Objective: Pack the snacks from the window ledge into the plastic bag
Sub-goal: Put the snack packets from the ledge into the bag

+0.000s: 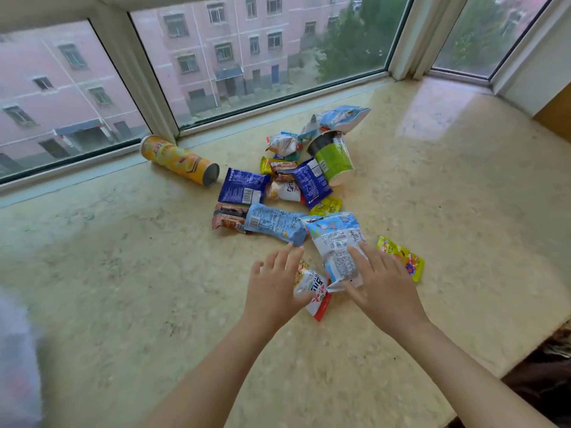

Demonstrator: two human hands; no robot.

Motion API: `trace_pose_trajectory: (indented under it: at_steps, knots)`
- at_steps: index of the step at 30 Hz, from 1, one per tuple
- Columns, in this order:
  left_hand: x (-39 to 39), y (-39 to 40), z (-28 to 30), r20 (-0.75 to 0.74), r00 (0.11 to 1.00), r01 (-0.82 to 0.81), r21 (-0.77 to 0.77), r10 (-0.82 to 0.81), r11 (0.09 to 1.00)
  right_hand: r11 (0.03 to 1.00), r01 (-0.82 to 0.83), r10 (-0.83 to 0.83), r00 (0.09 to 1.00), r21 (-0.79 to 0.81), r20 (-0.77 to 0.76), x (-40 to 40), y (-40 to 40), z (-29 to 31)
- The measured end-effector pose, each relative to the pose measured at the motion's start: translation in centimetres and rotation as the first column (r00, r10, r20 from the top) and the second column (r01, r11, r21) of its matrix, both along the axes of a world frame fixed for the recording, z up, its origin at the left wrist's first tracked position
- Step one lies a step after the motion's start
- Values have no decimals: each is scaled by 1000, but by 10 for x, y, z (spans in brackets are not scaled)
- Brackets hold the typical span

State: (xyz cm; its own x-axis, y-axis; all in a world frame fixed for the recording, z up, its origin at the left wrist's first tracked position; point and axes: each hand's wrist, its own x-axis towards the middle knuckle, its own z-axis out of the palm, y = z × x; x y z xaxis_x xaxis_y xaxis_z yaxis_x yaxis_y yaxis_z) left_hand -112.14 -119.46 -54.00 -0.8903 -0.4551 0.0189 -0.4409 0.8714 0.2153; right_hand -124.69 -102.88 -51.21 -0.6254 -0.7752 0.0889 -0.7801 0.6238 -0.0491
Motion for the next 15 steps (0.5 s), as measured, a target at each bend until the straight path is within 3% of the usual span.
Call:
trace_pose_trajectory:
  at_steps: [3, 6, 9, 12, 15]
  knots:
    - [-10, 2, -23, 0, 999, 40, 2, -40, 999, 1000, 20, -20, 1000, 10, 13, -5, -2, -20]
    - [-21, -3, -35, 199, 955, 221, 15, -220, 975, 999, 32, -33, 999, 41, 28, -8, -6, -35]
    - [-26, -12, -43, 325, 872, 407, -64, -366, 911, 992, 61, -72, 993, 113, 90, -11, -13, -43]
    - [-15, -23, -59, 218, 899, 421, -192, -380, 886, 980, 104, -128, 982, 170, 136, -10, -21, -50]
    - [4, -33, -68, 132, 959, 279, -295, -250, 914, 971, 122, -171, 955, 206, 240, -7, -26, -52]
